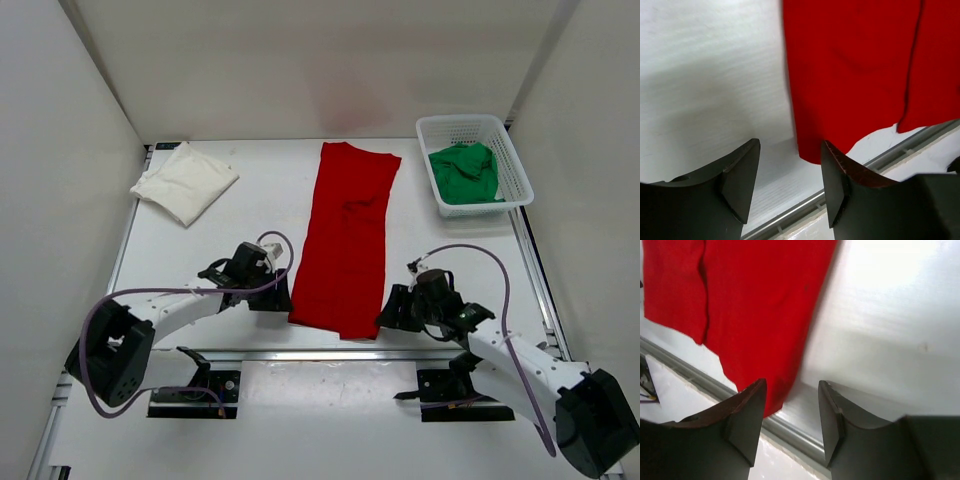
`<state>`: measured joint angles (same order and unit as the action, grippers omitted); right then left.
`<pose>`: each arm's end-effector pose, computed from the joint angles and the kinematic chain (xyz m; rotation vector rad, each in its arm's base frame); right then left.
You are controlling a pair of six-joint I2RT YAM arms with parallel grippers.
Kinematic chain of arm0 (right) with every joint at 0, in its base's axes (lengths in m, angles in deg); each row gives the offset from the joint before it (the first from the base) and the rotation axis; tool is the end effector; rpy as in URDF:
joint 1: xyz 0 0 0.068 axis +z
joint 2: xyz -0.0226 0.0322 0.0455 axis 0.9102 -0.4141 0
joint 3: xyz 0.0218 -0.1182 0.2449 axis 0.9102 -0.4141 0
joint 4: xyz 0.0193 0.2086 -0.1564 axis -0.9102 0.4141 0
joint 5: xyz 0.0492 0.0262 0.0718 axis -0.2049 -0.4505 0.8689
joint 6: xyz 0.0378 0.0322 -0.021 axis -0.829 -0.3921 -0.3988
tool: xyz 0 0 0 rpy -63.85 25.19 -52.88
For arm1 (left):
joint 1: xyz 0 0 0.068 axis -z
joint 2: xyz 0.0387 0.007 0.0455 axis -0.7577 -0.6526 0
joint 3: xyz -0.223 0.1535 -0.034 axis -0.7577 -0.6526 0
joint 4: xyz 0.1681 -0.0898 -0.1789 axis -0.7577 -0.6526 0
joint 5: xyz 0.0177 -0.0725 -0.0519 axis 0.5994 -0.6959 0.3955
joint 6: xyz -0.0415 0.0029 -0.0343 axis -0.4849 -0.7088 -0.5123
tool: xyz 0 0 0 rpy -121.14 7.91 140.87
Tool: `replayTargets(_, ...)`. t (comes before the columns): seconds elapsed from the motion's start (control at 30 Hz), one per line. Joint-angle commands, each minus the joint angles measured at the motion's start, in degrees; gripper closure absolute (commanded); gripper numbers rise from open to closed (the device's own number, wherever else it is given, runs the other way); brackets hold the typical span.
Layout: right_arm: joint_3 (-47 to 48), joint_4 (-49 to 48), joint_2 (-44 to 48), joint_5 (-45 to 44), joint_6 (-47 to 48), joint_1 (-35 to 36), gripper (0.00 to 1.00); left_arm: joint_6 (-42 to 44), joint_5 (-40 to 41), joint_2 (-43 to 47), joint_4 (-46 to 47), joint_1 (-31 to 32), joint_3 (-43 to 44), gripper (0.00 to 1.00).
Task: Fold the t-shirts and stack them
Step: Grab the bottom of the folded rectangular tshirt with both arms, then fold the folded rectangular tshirt in 1/3 of the way
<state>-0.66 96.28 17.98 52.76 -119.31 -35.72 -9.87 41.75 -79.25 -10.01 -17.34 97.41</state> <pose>0.1308 0.0866 0.1437 0.0535 2.5831 0.8451 0.1812 -0.1233 0.1573 0.1870 2.7046 -0.6768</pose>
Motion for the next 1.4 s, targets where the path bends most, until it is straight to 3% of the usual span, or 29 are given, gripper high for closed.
replayTargets(0.0, -2.49, 3.14, 3.78, -1.86, -5.6, 2.69, 0.56, 0.3, -2.0, -1.44, 1.59, 1.91, -0.83, 0.38)
replayTargets(0.1, -4.08, 0.6, 4.49, -1.34, -8.51, 5.41, 0.57, 0.22, -2.87, -2.32, 2.29, 2.88, -1.01, 0.39)
replayTargets(0.4, -5.66, -1.43, 4.14, -0.98, -11.77, 7.97, 0.88, 1.18, -8.58, -4.87, 3.6, 3.42, -0.83, 0.52)
replayTargets(0.5, -5.67, -0.2, 5.28, -1.5, -12.12, 7.88, 0.99, 1.18, -9.29, -5.4, 4.23, 4.11, -1.19, 0.65)
replayTargets(0.6, -5.66, 1.2, 7.3, -1.51, -12.21, 8.05, 1.0, 0.05, -10.17, -3.92, 4.93, 3.5, -1.8, 0.98)
replayTargets(0.8, -2.43, 6.12, 9.41, -3.26, -14.94, 14.3, 1.0, -1.45, -9.64, 6.98, -2.71, 3.23, -2.95, 1.0)
replayTargets(0.87, 2.05, 8.06, 8.98, -2.83, -11.35, 10.81, 1.0, -1.01, -9.82, 9.0, -6.66, 0.96, 0.11, 1.0)
replayTargets(1.03, 10.83, 4.03, -0.93, 6.48, 4.19, -8.88, 1.0, -3.38, -8.5, 2.44, -4.92, -1.43, 15.65, 1.0)
replayTargets(1.17, 20.68, -1.5, -13.94, 8.68, 10.37, -14.52, 1.0, -6.37, -7.1, -10.72, 2.1, -4.4, 24.72, 1.0)
replayTargets(1.37, 34.56, -7.4, -33.27, 8.87, 11.43, -21.21, 1.0, -6.11, -2.44, -31.12, 2.28, -7.92, 43.87, 1.0)
